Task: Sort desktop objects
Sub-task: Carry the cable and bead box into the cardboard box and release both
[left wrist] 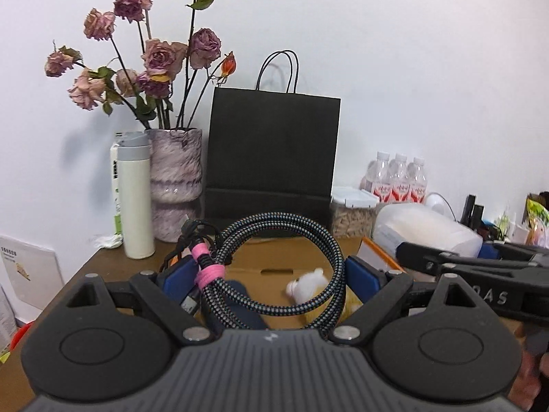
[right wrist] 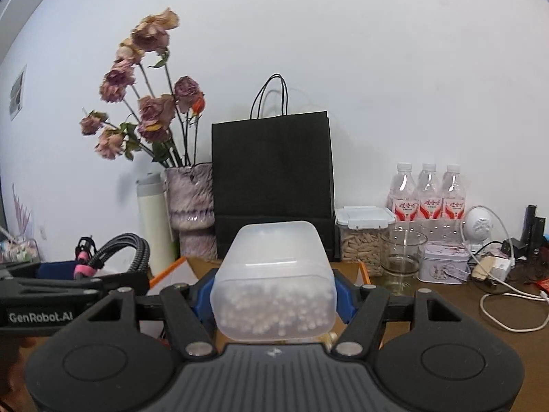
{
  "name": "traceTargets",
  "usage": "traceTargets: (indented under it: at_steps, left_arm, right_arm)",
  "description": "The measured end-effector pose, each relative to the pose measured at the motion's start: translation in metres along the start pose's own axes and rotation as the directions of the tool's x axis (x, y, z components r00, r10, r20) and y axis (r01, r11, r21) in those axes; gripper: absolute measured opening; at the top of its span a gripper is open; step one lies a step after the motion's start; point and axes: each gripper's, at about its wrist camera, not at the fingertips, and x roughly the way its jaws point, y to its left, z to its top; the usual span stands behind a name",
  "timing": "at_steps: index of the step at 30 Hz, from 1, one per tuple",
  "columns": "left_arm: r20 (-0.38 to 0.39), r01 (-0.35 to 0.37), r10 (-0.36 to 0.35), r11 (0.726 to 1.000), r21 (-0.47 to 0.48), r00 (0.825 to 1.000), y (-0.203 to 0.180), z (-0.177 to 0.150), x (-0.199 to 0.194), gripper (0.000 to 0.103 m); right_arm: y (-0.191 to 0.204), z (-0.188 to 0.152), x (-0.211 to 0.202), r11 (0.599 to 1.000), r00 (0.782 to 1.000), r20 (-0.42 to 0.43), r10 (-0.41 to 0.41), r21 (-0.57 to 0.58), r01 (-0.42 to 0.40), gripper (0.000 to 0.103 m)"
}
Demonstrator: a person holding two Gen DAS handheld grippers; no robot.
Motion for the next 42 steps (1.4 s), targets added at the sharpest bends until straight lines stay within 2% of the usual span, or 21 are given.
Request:
traceTargets:
  at_steps: [5,8,15,21,26,38,42]
  left_arm:
    - [0.006,-0.008,0.008,1.0,-0.026,1.0,0.002,0.012,0.034,0.092]
    - [-0.02,-0.01,0.009,0.999,-0.049,1.0,0.004,0.014,0.062,0.092]
    - [-0.113,-0.029,0.021,0.997,-0.07,0.993,0.014,0.011,0.122,0.092]
    - [-0.205,-0.065,0.054,0.997,-0.046,0.977,0.02,-0.013,0.152,0.093]
    - [-0.256,-0.069,0.058,0.997,-0.031,0.965,0.022,-0.026,0.164,0.093]
    - [-0.29,-0.072,0.069,0.997,0.002,0.955,0.02,-0.031,0.17,0.094]
    - [-0.304,-0.087,0.085,0.996,0.006,0.949,0.021,-0.032,0.172,0.096]
  right_arm:
    - [-0.011,0.01,0.03,1.0,1.0,0.018,-0.006,0.011,0.005,0.066]
    - [-0.02,0.013,0.053,1.0,1.0,0.009,-0.014,0.021,0.014,0.066]
    - [-0.031,0.002,0.115,0.999,0.995,-0.088,-0.038,0.008,0.039,0.066]
    - [-0.039,-0.016,0.152,0.999,0.982,-0.182,-0.049,-0.001,0.05,0.066]
    - [-0.044,-0.029,0.16,0.998,0.973,-0.22,-0.07,-0.009,0.07,0.066]
    - [-0.044,-0.035,0.164,0.997,0.965,-0.252,-0.072,-0.014,0.071,0.066]
    - [-0.046,-0.033,0.161,0.998,0.967,-0.249,-0.061,0.008,0.065,0.072]
